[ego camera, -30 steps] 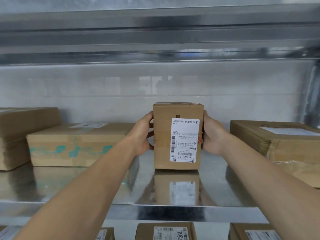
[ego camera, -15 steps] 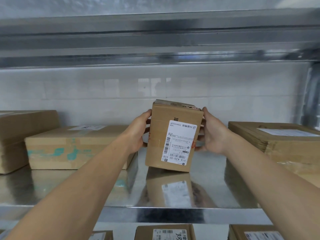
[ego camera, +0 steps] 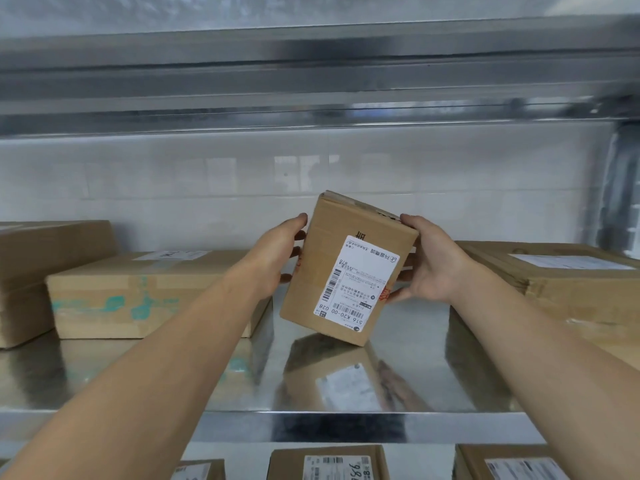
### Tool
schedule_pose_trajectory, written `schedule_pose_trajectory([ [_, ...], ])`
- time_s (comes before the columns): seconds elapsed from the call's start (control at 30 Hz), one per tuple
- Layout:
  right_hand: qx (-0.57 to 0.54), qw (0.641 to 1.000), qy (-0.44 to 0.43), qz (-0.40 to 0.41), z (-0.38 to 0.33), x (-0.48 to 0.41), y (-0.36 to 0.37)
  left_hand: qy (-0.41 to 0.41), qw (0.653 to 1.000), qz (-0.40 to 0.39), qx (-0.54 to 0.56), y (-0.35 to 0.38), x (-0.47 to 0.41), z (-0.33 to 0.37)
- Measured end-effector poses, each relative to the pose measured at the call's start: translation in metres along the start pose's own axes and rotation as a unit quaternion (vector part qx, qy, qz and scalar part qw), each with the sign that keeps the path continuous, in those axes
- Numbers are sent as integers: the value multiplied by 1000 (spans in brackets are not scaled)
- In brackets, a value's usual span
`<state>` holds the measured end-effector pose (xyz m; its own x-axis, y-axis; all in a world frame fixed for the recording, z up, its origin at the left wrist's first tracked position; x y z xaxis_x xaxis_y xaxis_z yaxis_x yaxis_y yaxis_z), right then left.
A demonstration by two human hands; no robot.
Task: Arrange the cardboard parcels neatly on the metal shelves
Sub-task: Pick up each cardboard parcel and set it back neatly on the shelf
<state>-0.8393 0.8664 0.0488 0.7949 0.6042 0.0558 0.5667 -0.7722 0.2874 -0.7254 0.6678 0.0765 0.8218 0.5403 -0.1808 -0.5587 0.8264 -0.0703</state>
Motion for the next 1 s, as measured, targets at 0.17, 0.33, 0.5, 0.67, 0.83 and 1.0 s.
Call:
schedule_pose_trajectory([
  [0.17, -47, 999, -11, 3, 3, -2, -5, -34, 998, 44, -16, -17, -2, -22],
  [0.33, -108, 994, -22, -5, 7, -4, -6, -113, 991, 65, -39, -30, 1, -50],
  [0.5, -162, 986, -39, -13, 11, -4, -6, -172, 982, 17, 76, -12, 11, -55],
  [0.67, -184, 981, -61, 15, 20, -9, -20, -166, 977, 16, 134, -12, 15, -40],
  [0.83, -65, 992, -73, 84, 27, -11, -36, -150, 983, 27, 105, -21, 13, -25],
  [1.0, 34, 992, -51, 109, 32, -3, -35, -109, 991, 35, 63, -24, 12, -7],
])
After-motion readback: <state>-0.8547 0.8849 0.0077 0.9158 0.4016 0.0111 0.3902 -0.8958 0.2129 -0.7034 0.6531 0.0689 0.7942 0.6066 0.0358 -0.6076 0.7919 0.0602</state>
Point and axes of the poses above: each hand's wrist, its own x-axis away from the middle knuckle, its own y-axis out of the palm, z = x × y, the point moved 10 cm from there along -x, towards the middle knuckle
